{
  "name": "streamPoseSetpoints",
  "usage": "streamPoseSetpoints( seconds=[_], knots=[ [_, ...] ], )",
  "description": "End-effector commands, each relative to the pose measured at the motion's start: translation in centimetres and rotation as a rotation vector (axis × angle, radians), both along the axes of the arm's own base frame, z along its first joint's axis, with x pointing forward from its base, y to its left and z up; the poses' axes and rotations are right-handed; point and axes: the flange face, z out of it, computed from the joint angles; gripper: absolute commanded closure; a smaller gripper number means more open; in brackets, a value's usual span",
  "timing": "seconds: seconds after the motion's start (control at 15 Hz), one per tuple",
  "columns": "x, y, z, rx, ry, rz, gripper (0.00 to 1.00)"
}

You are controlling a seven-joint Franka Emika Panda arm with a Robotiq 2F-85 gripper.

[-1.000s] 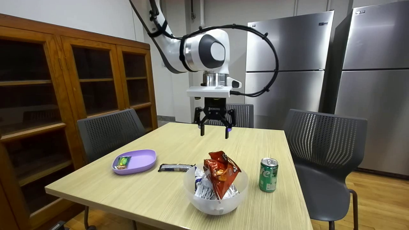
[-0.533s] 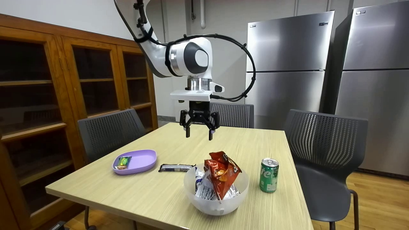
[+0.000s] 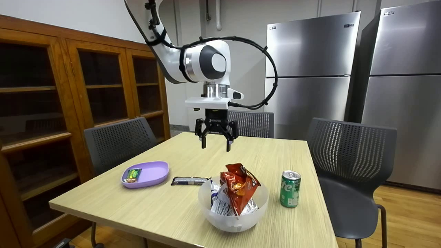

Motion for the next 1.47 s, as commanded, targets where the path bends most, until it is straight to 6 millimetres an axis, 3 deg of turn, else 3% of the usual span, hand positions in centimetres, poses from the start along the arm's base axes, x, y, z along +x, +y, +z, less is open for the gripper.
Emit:
streamPoseSetpoints(
  seconds=[0.0, 0.27, 0.8, 1.4],
  knots=[
    [0.0, 0.0, 0.1, 0.000, 0.001, 0.000, 0.00],
    [0.9, 1.1, -1.3, -0.016, 0.003, -0.084, 0.00],
    [2.5, 6.0, -5.9, -0.060, -0.004, -0.274, 0.00],
    [2.9, 8.1, -10.7, -0.063, 0.030, -0.600, 0.00]
  ],
)
